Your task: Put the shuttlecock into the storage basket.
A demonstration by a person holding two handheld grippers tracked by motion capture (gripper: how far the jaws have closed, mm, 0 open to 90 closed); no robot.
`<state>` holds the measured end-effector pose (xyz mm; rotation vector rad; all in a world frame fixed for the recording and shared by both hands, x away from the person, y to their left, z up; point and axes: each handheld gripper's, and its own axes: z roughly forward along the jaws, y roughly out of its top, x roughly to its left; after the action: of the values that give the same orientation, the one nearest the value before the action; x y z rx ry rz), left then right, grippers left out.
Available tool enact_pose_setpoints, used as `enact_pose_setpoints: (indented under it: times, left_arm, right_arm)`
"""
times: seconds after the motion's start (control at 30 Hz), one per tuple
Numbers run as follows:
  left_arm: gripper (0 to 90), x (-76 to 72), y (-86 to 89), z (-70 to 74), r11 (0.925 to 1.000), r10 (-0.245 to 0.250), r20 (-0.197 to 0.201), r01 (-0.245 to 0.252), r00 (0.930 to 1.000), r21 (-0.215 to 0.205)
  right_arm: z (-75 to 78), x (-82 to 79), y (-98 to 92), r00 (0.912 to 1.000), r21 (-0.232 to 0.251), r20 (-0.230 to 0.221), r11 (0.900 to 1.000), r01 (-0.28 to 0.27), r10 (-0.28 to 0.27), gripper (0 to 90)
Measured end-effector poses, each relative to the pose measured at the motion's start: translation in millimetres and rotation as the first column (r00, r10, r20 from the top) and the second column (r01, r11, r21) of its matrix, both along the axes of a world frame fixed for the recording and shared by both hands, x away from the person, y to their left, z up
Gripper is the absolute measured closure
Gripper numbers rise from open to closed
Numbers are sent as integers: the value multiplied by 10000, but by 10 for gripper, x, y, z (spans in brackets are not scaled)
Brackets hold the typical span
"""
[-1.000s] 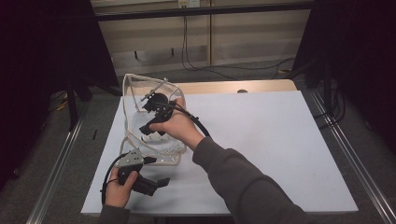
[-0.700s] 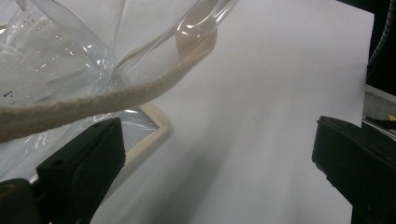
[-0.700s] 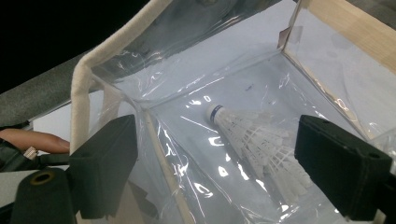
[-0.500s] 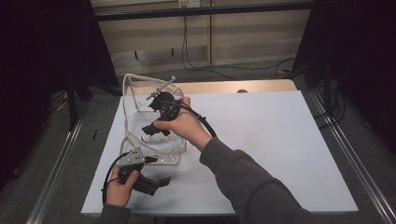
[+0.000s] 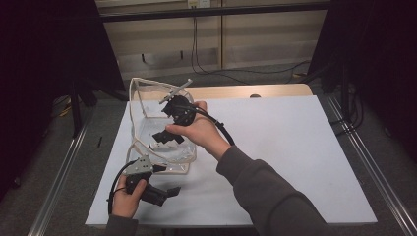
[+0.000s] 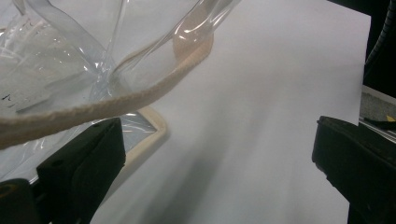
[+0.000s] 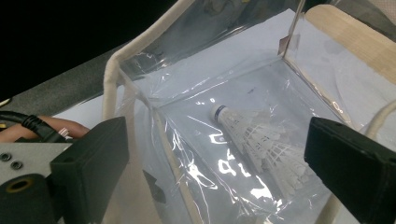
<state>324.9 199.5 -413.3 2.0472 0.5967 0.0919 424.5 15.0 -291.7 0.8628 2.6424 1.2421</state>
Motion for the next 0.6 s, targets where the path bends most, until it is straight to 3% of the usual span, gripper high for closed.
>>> enact_pose_setpoints:
  times: [0.6]
  left_arm:
    - [28,-12,-3,5,10000,-14,75,13,10000,58]
  right_arm:
    - [22,-122,-276,9997,133,51,9996,-260,259,39]
